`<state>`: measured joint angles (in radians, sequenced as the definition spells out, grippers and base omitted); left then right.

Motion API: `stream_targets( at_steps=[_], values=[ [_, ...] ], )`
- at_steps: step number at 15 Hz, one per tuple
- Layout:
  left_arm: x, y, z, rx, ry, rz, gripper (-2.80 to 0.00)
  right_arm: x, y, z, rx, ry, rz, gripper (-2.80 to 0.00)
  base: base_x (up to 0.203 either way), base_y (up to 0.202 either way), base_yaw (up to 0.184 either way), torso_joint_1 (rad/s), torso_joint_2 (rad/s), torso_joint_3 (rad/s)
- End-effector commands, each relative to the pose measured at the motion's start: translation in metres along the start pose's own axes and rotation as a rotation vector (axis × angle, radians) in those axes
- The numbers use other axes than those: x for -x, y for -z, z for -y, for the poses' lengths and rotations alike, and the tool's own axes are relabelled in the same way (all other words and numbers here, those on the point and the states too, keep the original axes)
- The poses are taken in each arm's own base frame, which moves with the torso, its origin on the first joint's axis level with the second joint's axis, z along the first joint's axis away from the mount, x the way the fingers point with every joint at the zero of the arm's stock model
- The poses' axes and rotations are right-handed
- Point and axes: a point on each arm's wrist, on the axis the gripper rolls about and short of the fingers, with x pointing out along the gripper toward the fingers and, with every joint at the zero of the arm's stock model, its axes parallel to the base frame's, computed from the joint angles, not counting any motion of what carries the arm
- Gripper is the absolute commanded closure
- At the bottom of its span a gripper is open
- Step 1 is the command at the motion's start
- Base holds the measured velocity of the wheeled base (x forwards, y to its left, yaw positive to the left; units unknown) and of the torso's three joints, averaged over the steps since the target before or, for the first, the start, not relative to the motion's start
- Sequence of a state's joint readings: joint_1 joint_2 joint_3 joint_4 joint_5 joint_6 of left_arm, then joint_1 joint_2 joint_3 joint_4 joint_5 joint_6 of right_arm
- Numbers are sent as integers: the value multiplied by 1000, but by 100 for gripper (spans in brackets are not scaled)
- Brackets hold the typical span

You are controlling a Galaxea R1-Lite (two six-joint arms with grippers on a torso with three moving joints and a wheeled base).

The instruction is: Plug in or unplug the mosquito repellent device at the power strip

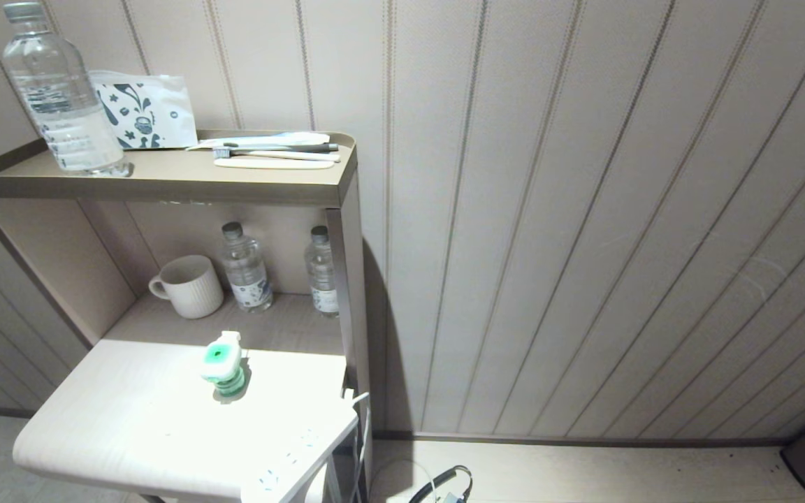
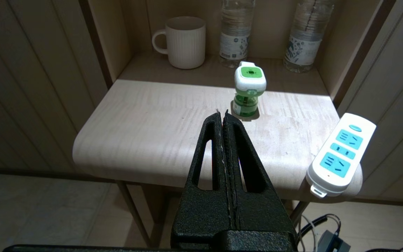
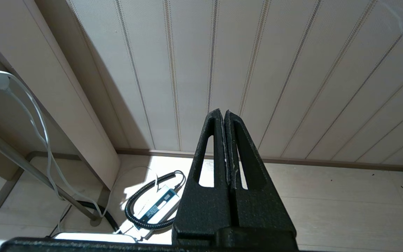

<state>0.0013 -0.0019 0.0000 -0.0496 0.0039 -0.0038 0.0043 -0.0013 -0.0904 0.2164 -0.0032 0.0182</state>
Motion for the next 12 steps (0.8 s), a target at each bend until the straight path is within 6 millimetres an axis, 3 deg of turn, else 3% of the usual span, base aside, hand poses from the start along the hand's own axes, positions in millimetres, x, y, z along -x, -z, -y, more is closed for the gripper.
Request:
stream_targets(
  at_steps=[1,12],
  values=[
    [0,0,0,1,-1,-1,0,0,0,0,0,0,-3,0,0,0,0,0,0,0],
    [0,0,0,1,-1,-1,0,0,0,0,0,0,-3,0,0,0,0,0,0,0]
  ],
)
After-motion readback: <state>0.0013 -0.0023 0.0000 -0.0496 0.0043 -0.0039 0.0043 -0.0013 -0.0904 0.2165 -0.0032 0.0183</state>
